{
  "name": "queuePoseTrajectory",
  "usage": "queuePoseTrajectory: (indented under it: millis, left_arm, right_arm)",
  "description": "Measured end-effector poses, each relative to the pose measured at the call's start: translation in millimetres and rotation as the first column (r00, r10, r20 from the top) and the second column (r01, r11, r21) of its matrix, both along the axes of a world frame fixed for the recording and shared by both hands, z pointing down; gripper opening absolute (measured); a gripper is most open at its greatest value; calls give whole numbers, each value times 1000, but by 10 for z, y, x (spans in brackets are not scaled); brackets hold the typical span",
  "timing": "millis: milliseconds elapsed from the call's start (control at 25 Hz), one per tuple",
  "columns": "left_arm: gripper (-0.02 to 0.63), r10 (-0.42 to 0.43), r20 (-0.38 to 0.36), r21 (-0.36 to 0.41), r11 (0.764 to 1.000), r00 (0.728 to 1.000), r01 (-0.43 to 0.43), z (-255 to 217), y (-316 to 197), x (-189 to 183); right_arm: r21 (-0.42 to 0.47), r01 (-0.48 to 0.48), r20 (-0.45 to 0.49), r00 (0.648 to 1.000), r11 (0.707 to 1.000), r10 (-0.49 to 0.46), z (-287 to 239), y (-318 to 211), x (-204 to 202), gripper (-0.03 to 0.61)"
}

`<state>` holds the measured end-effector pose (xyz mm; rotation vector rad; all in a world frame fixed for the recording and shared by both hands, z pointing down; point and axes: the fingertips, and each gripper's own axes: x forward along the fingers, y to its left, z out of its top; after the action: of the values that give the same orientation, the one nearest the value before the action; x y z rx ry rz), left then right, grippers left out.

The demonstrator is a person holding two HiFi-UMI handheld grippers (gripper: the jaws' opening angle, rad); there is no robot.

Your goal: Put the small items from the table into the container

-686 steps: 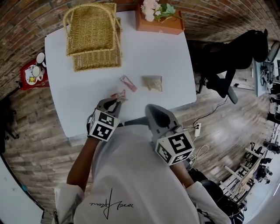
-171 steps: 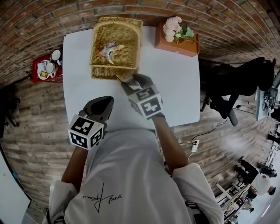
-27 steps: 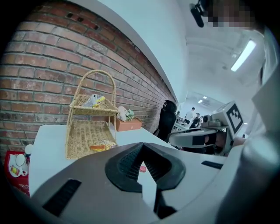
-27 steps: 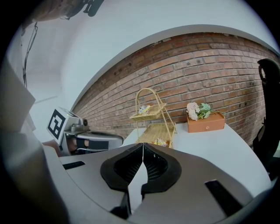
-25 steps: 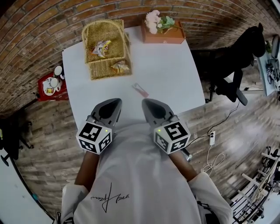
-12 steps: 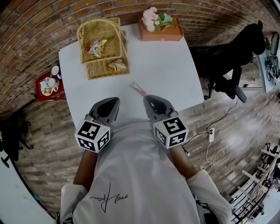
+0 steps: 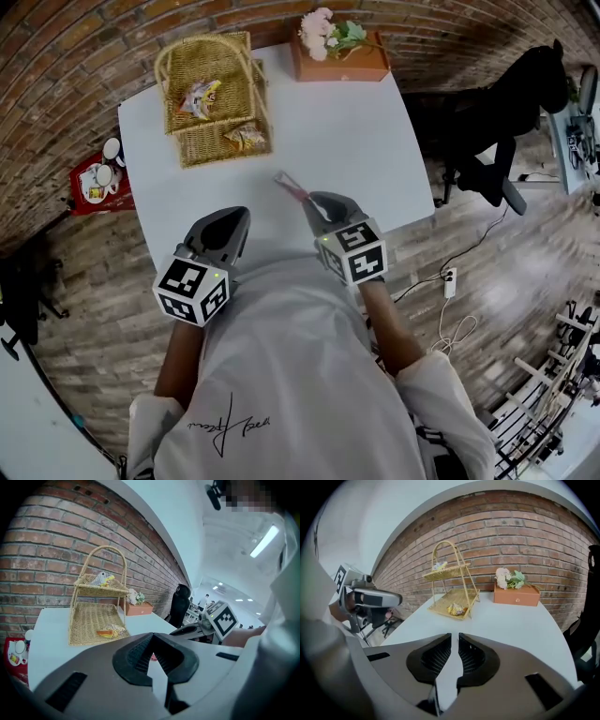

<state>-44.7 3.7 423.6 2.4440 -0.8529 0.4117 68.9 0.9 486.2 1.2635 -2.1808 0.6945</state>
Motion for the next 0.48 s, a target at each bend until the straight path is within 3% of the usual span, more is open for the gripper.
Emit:
queuePoseTrajectory:
  millis: [280,480]
  left_arm:
    - [9,-24,-12,-18,1000,1000,24,11,-30,-44]
    - [9,-26,-13,-22,999,1000,26,18,-31,-43]
  right_arm:
    - [-86,39,-29,999,996,-41,390,-53,-21,30]
    - [-148,65,-39,997,987,-71,635,-63,-33,88]
